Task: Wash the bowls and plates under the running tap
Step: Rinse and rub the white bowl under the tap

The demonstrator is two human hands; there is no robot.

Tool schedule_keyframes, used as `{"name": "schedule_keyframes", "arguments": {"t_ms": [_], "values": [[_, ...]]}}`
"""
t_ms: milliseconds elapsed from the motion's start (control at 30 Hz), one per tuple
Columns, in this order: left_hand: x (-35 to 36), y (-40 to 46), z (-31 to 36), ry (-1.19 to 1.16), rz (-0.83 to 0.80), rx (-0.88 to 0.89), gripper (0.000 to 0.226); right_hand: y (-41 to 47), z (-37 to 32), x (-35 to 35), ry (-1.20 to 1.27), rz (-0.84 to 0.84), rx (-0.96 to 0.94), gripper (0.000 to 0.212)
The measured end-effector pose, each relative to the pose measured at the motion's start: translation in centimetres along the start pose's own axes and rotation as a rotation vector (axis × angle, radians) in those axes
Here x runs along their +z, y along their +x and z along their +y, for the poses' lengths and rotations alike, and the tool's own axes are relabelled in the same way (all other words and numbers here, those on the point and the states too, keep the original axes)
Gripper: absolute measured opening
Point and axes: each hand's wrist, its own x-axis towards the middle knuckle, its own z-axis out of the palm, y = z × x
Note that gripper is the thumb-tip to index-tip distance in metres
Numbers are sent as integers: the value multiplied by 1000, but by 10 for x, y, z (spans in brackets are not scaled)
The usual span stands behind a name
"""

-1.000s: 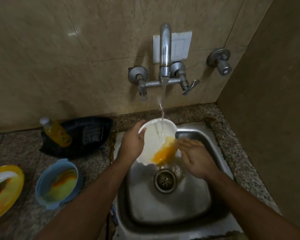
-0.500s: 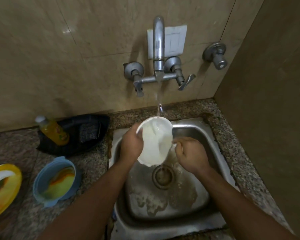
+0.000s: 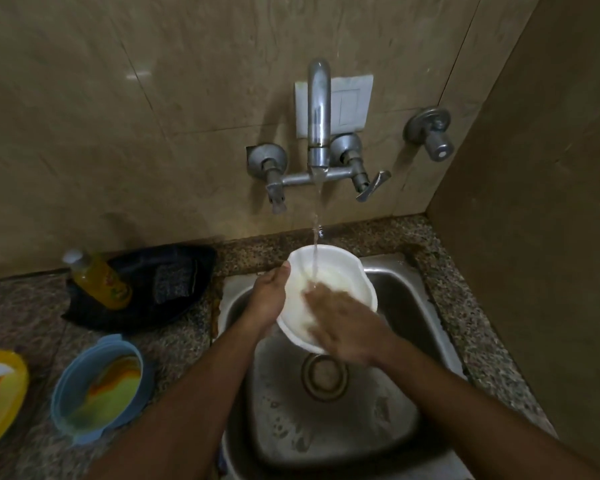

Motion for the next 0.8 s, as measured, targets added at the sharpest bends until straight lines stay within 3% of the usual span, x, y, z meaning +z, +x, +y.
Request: {"name": "schedule_keyframes", "arguments": {"t_ms": [100,267,400,533,667,733,800], "values": [[13,-2,1,7,-22,22,35,19,6,-5,21,-13,201,77],[8,2,-1,-32,-61,3,40,11,-12,1,113,-38,-82,72],[11,-1,-7,43,-31,31,38,7,25,-3,-79,-21,25,80],[4,4,9,64,39,144,35,3,8,10,-9,43,54,71],[-3,8,14,172,100,245,41,-10,34,8,-139,141,138,77],[-3,8,17,168,145,265,42,-8,17,11,-27,117,158,79],[-9,7,21,164,172,302,41,-15,6,19,30,127,53,74]]}}
